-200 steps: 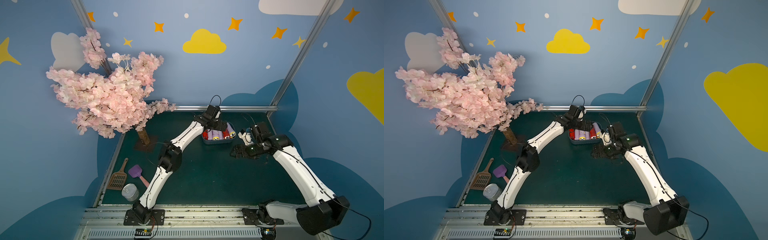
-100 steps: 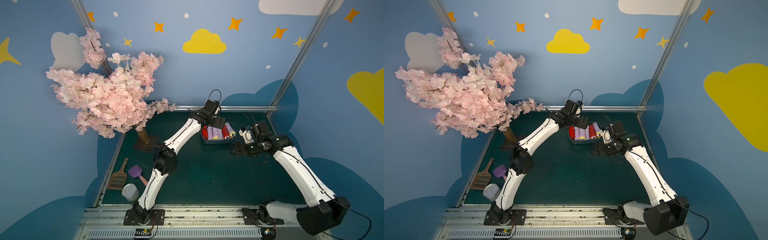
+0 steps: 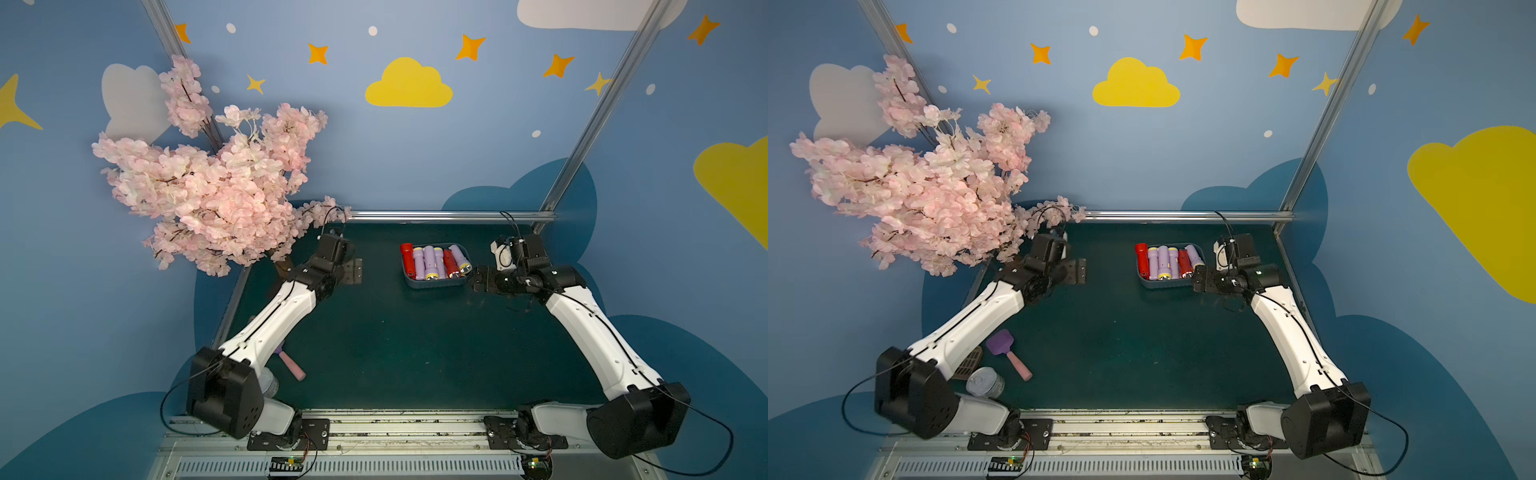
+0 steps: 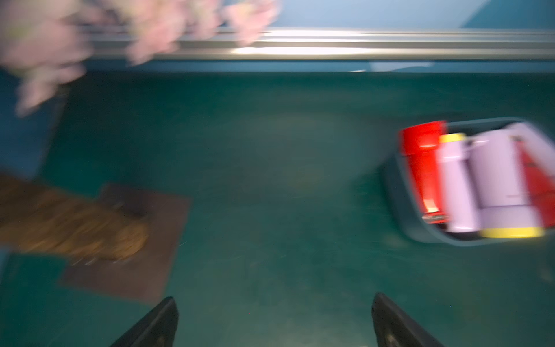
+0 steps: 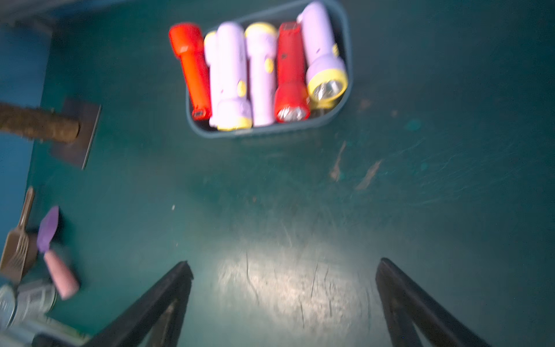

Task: Put the flashlights into the storage boxes
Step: Reset both arms

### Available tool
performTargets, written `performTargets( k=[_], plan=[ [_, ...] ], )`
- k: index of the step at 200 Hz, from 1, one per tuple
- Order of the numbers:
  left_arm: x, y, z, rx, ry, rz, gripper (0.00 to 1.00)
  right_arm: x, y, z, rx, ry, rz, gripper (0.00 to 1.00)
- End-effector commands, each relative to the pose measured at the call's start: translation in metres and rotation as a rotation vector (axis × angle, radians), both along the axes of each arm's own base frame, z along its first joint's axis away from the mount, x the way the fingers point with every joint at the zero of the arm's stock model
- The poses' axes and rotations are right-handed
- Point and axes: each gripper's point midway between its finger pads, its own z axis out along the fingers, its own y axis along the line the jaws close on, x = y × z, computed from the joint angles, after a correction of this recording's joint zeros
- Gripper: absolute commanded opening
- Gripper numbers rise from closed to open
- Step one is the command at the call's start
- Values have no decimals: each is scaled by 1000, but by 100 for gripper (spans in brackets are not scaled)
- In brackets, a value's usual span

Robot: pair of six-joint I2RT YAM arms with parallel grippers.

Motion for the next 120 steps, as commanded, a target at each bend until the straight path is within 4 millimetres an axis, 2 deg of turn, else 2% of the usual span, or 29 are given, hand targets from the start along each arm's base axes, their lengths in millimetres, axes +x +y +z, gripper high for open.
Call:
performTargets(
  k=[1, 21, 44, 64, 86, 120],
  plan=[
    [-7, 38, 11, 26, -110, 111, 99, 26, -24, 5, -33, -95, -140, 97],
    [-26, 68, -18, 14, -59, 212, 99, 39, -41, 0, -100, -131, -192, 97],
    [-39, 78, -44, 53, -64, 205, 99, 50, -49, -9, -164, -188, -196, 98],
    [-44, 81, -53, 99, -131, 167, 99, 56, -53, -15, -183, -313, -193, 98],
    [-47, 82, -54, 121, -256, 116, 99, 53, -63, -27, -230, -435, -206, 98],
    [-48, 93, -67, 93, -314, 124, 99, 48, -82, -54, -323, -412, -248, 98]
  ],
)
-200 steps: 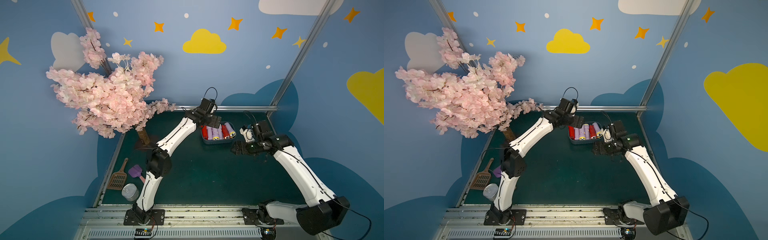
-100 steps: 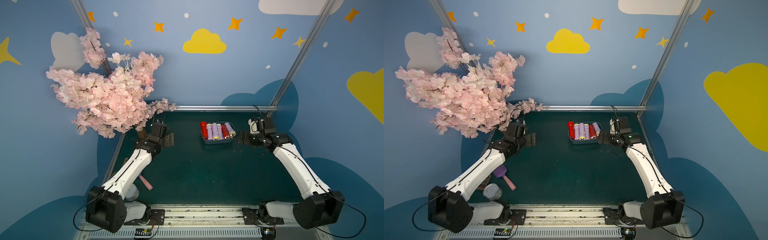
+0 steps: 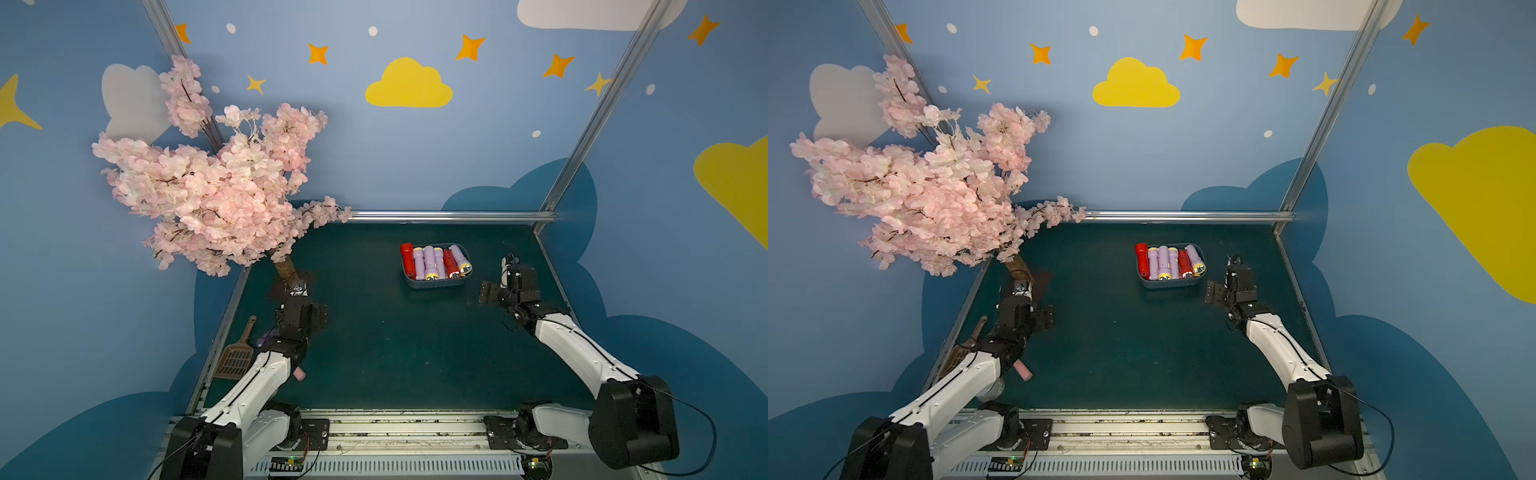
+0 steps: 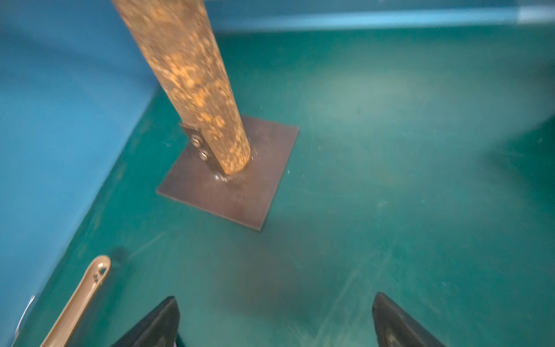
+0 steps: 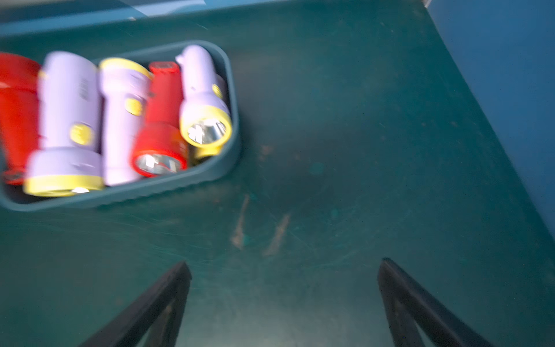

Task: Put the flashlights into the storage boxes
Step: Reset both arms

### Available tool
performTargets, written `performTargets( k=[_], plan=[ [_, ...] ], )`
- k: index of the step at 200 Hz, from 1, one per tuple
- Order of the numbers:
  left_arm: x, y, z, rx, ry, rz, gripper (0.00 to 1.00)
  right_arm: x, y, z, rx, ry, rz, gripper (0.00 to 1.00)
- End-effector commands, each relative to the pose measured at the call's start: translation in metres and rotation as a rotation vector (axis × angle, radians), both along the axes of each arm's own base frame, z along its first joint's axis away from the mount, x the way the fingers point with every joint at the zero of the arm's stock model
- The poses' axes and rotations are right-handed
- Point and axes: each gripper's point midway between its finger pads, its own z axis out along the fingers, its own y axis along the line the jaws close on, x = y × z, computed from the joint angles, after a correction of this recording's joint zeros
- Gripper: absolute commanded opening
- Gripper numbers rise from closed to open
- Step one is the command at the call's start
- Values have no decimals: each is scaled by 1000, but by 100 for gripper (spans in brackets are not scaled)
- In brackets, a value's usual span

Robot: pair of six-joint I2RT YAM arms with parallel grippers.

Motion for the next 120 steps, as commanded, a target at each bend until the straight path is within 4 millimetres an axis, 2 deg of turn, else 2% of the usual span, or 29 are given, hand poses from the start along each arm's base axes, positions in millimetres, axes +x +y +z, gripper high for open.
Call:
performTargets(
  k=[1, 22, 24, 28, 61, 103, 109, 120],
  plan=[
    [22, 1, 31, -11, -173, -26, 99, 21, -15, 32, -62, -176, -55, 97],
    [35, -3, 25, -54, -172, -51, 99, 24, -23, 29, -69, -213, -88, 98],
    [36, -4, 24, -57, -170, -55, 99, 20, -24, 20, -71, -198, -86, 98],
    [38, -4, 22, -63, -169, -59, 99, 19, -24, 16, -68, -196, -79, 98],
    [53, -9, -1, -64, -141, -92, 99, 18, -27, 0, -67, -239, -46, 98],
    [82, -19, -7, 12, -149, -205, 99, 14, -49, -27, -76, -271, -73, 98],
    [84, -18, -14, -1, -142, -209, 99, 16, -52, -27, -73, -289, -76, 98],
    [85, -8, -16, -29, -156, -173, 99, 19, -57, -25, -39, -306, -91, 98]
  ],
)
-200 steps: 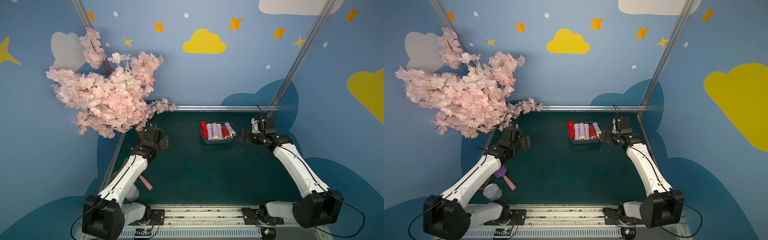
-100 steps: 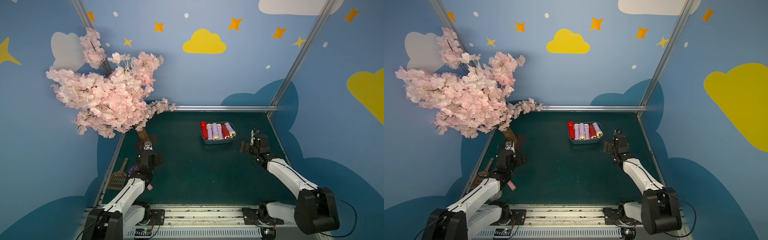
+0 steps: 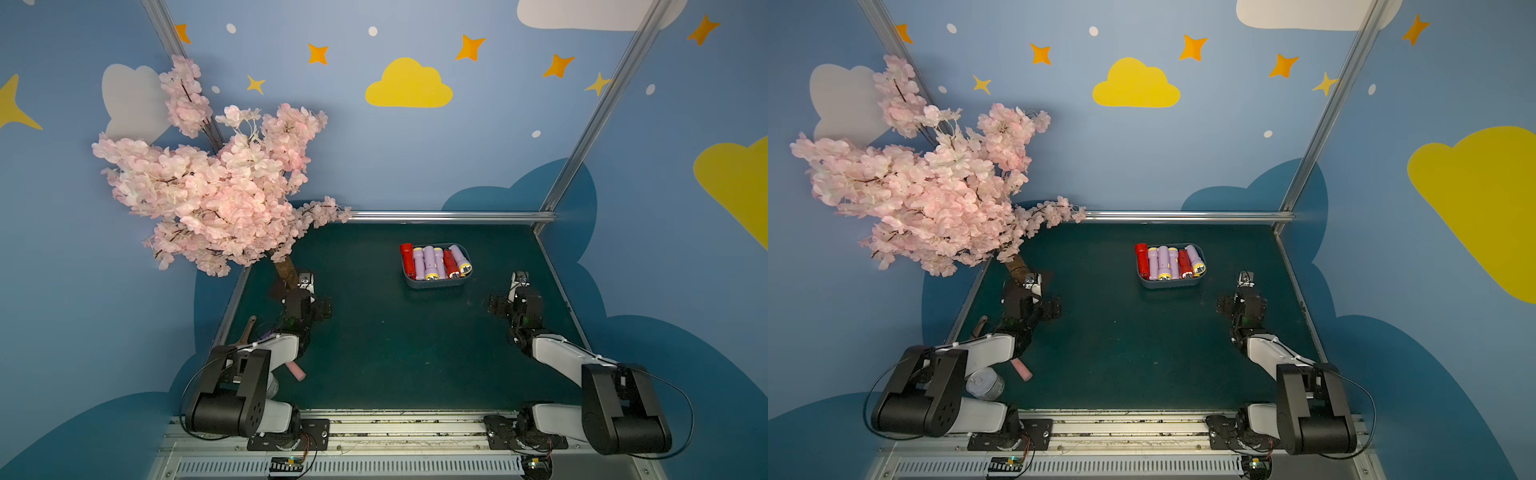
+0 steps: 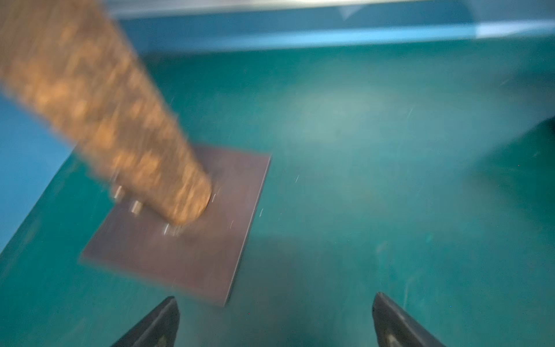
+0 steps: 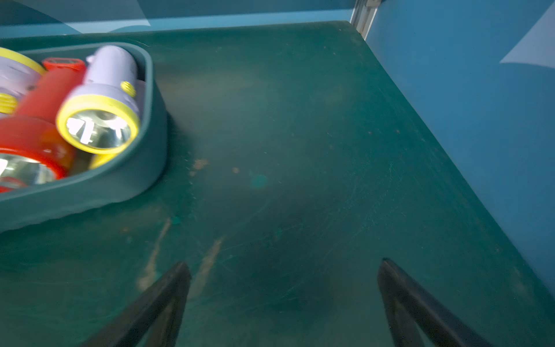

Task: Put the flashlights into the storage boxes
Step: Reset both arms

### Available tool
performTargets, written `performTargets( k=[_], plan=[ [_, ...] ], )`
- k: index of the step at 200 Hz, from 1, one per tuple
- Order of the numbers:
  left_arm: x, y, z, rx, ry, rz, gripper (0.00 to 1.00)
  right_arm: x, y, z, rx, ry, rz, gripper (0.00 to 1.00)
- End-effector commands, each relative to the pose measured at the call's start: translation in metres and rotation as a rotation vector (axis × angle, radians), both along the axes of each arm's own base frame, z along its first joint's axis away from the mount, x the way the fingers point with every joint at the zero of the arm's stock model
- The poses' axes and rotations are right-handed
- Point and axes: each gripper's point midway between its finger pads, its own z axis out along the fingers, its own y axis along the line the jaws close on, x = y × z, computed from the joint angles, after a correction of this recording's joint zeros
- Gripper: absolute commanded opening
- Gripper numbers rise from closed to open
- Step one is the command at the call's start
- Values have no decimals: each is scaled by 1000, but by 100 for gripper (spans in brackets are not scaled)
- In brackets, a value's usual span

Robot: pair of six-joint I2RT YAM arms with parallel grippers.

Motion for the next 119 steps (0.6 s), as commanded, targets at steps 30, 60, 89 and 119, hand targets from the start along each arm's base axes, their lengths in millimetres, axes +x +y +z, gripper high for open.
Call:
performTargets(
  k=[30, 60, 89, 119],
  plan=[
    [10, 5, 7, -52, -161, -53, 99, 28, 15, 11, 89, -151, 149, 98],
    [11, 6, 5, -63, -120, -54, 99, 29, 29, 3, 92, -183, 236, 98],
    [13, 8, 3, -80, -95, -44, 99, 29, 28, 2, 86, -181, 235, 98],
    [13, 8, 4, -85, -96, -44, 99, 31, 31, 1, 57, -163, 224, 98]
  ],
)
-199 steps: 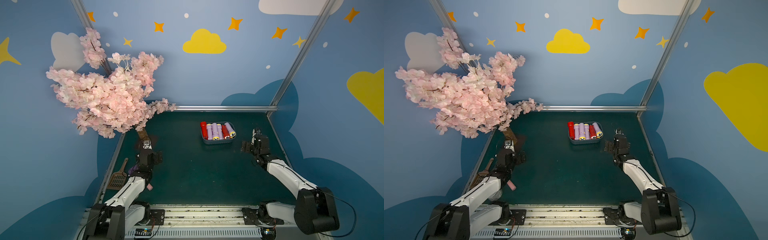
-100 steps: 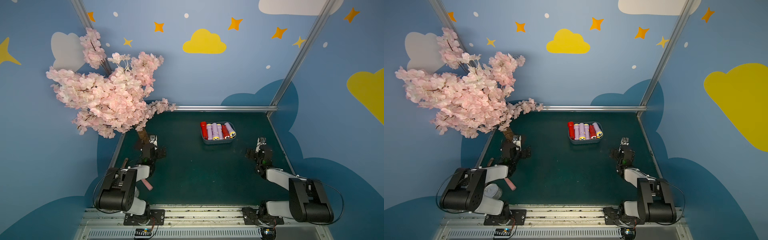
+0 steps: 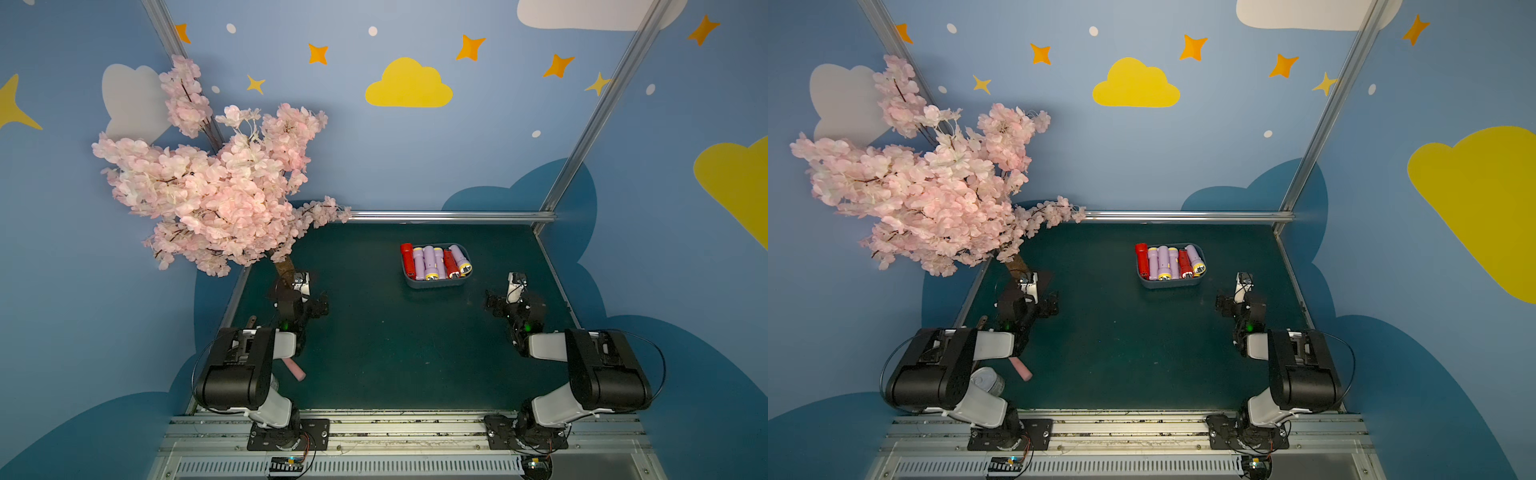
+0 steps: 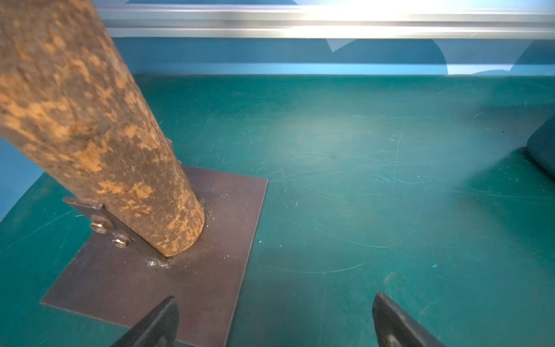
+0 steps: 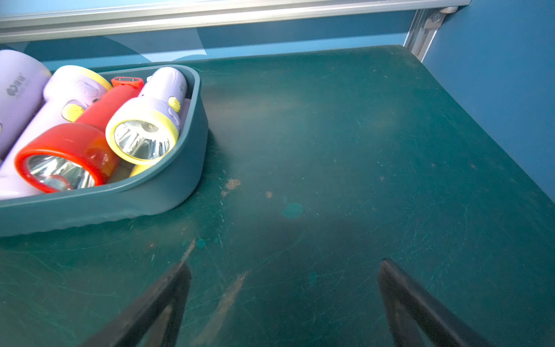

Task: Put the flashlights into the storage boxes
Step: Reset both arms

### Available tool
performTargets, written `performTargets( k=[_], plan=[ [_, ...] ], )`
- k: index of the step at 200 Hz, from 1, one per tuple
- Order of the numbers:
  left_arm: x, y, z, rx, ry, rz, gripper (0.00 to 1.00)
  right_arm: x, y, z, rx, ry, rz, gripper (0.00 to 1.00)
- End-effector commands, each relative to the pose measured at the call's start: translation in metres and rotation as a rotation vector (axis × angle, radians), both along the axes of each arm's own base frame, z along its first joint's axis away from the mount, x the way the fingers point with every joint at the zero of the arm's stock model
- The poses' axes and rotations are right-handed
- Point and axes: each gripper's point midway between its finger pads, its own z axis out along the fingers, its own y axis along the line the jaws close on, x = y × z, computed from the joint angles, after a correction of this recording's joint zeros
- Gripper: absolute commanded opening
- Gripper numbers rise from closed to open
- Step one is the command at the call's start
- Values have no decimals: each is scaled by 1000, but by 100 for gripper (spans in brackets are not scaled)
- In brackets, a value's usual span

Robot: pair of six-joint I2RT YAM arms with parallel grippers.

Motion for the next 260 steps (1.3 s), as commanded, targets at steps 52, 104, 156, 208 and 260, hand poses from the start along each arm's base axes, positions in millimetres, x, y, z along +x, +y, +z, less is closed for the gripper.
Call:
performTargets(
  k=[52, 104, 156, 208, 260],
  plan=[
    [4, -1, 11, -15, -30, -11, 99, 4, 6, 10, -27, -36, 13, 98],
    [5, -1, 11, -14, -27, -11, 99, 5, 6, 10, -27, -33, 13, 98],
    [4, -1, 11, -14, -27, -13, 99, 4, 6, 9, -26, -31, 12, 98],
    [4, -1, 10, -13, -24, -13, 99, 5, 6, 10, -27, -33, 13, 98],
    [5, -1, 10, -14, -25, -11, 99, 5, 6, 10, -25, -32, 14, 98]
  ],
)
